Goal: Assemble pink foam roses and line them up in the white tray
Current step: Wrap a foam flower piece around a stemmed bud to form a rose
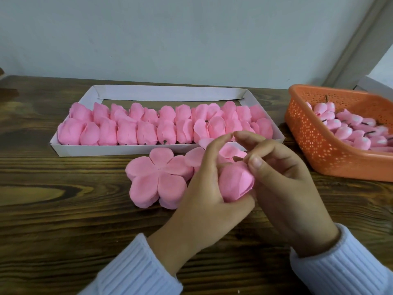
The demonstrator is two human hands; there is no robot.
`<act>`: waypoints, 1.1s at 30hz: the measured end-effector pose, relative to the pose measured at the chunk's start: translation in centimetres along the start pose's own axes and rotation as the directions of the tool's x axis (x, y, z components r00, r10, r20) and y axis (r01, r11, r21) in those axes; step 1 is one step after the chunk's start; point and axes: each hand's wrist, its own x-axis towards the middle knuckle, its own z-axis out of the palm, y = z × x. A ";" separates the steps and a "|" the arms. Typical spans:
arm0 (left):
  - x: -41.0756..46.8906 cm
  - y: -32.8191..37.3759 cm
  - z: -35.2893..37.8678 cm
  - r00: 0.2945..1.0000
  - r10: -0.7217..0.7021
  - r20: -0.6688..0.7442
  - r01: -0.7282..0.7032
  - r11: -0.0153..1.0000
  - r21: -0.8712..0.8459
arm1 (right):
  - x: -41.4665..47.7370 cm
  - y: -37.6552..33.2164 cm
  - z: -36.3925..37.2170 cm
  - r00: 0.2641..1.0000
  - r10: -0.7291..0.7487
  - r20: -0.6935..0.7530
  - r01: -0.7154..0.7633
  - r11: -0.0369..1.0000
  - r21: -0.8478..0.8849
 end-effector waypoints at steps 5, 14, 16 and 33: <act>-0.1 0.0 0.2 0.998 -0.058 -0.033 0.056 0.997 -0.054 | -0.1 0.0 0.5 1.000 0.030 0.003 -0.030 1.000 0.006; -0.2 0.5 0.8 0.992 0.023 -0.120 -0.015 0.997 0.070 | -0.9 0.1 1.8 0.972 0.182 0.146 -0.130 0.944 -0.304; -0.2 0.3 0.8 0.995 0.018 -0.098 -0.012 0.998 0.066 | -0.9 0.1 1.8 0.987 0.111 0.116 -0.070 0.948 -0.312; 1.7 0.3 -6.6 0.872 0.130 -0.472 0.221 0.756 0.616 | 0.2 0.8 -0.2 0.971 0.039 -0.237 -0.079 0.983 -0.163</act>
